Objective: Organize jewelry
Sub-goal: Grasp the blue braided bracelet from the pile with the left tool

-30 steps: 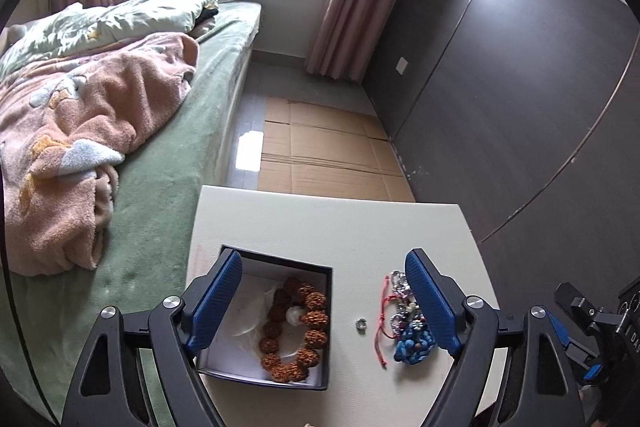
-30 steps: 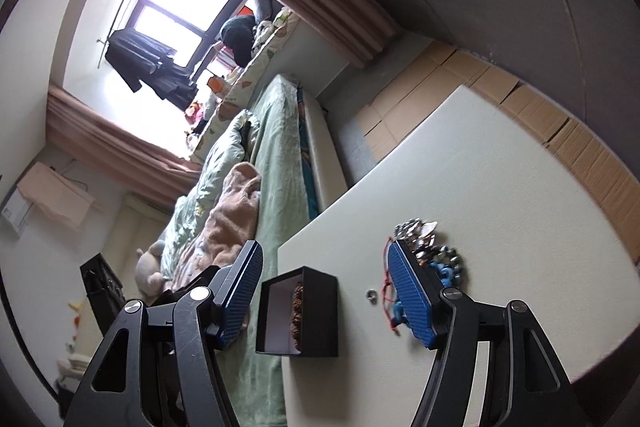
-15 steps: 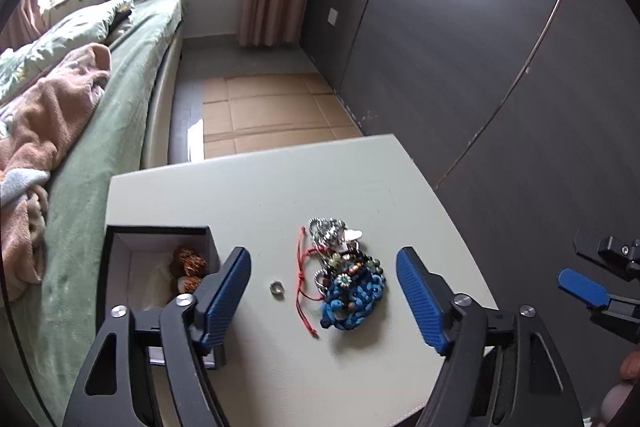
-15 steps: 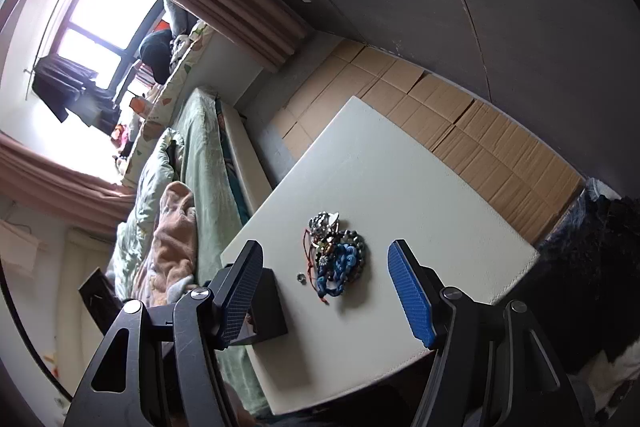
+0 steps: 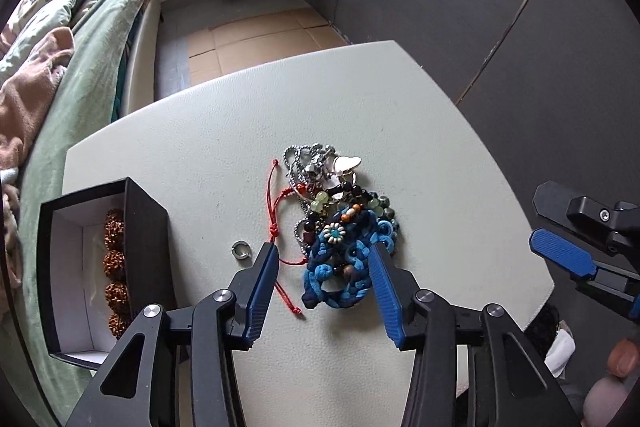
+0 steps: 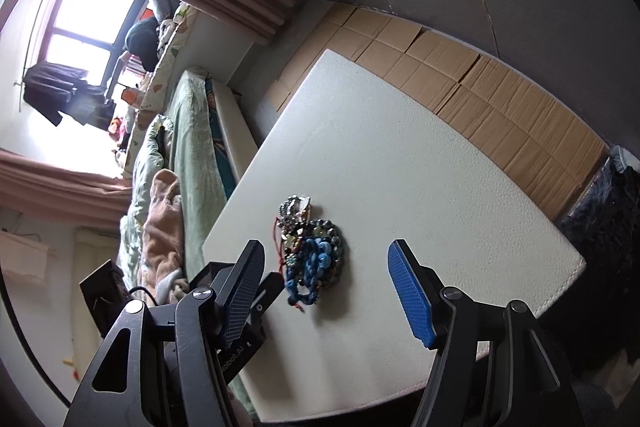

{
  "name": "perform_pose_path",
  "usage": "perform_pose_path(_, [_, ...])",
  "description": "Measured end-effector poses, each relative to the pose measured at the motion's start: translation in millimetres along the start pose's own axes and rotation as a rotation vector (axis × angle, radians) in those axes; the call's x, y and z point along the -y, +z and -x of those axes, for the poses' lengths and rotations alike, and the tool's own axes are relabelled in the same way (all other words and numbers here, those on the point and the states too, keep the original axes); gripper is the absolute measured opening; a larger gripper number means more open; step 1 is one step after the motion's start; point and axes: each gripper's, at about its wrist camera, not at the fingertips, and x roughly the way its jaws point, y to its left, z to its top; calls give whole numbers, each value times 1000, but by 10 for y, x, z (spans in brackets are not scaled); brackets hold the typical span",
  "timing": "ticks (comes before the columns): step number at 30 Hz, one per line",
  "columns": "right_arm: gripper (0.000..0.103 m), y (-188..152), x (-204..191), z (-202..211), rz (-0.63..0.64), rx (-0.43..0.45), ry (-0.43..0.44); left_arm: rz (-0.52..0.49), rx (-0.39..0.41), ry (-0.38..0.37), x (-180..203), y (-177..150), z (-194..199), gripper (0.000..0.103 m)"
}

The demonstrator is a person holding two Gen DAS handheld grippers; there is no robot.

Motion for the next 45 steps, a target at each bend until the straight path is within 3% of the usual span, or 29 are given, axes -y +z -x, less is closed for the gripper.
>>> perform_pose_path(4, [66,7,45,-143,-44,-51,76,12,-49,-11,-60,3,-144,48])
perform_pose_path(8, [66,-22,-11,-245,-16,-63,58,25,-80,-29,-89,15,-249,46])
perform_pose_path(12, [66,-74,-4,-358,-32,-106,84,39,-79,-91,-107,20,-252,23])
perform_pose_path(14, [66,-100,-34,-404,-27,-110,81,42,-78,-77,-100,11,-242,11])
perform_pose_path(17, [65,-131,-76,-484,-27,-140,109,70,-59,-132,-149,2,-177,11])
perform_pose_path(21, [63,-139,-110,-524,-24,-141,116,98,37,-139,-260,24,78,11])
perform_pose_path(27, [40,-162,-222,-608,31,-144,86,148,158,-140,-423,39,483,11])
perform_pose_path(31, [32,-200,-333,-750,92,-164,34,155,199,-117,-471,39,594,9])
perform_pose_path(45, [32,-373,-717,-1114,317,-195,-43,275,275,-88,-864,-45,818,8])
